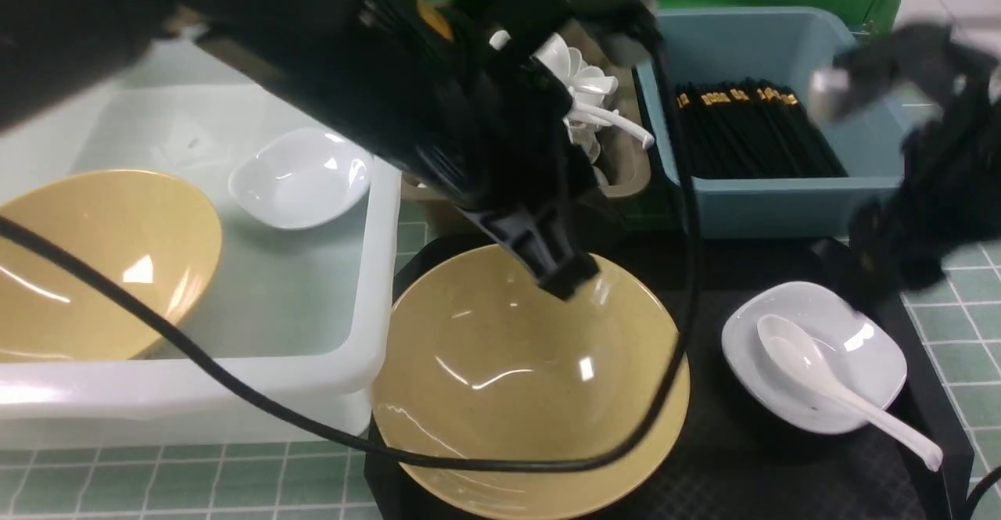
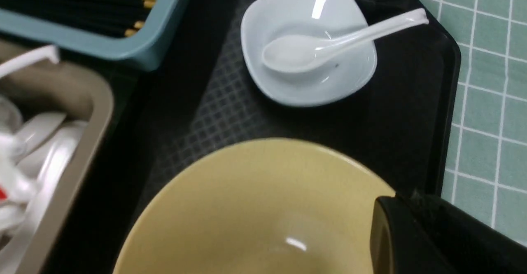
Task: On blue table put chopsticks spoon bowls plates into blue grey white boxes.
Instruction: 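Reach down and grasp the white spoon resting in the bowl with the right gripper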
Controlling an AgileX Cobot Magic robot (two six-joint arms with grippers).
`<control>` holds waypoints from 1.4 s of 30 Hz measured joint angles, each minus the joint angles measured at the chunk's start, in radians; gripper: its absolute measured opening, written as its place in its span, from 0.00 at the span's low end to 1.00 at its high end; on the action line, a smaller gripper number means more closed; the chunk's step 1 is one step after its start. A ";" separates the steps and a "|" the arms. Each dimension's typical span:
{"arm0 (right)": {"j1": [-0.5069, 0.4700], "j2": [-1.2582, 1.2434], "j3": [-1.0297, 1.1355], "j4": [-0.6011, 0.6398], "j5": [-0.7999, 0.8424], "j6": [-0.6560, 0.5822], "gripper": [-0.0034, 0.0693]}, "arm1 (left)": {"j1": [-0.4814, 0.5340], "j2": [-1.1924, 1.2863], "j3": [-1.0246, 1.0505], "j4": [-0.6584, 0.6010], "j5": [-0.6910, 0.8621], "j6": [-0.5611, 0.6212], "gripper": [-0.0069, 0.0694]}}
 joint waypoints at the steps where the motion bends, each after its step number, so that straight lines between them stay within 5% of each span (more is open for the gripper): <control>1: 0.001 0.004 0.032 -0.001 -0.025 0.000 0.81 | -0.009 0.011 0.002 -0.002 -0.016 0.000 0.07; 20: 0.008 0.237 0.148 -0.002 -0.328 0.000 0.80 | -0.018 0.076 0.002 -0.003 -0.055 0.000 0.07; 26: 0.008 0.264 0.147 -0.003 -0.340 0.011 0.64 | -0.018 0.077 0.002 0.023 -0.058 0.000 0.07; 27: 0.008 0.268 0.143 -0.010 -0.340 0.015 0.54 | -0.018 0.077 0.002 0.038 -0.058 -0.002 0.07; 31: 0.008 0.273 0.128 -0.004 -0.319 0.031 0.52 | -0.001 0.076 0.002 0.072 -0.053 -0.037 0.07; 42: 0.082 0.183 -0.211 -0.006 -0.209 0.035 0.52 | 0.374 -0.102 0.074 0.055 0.045 -0.137 0.07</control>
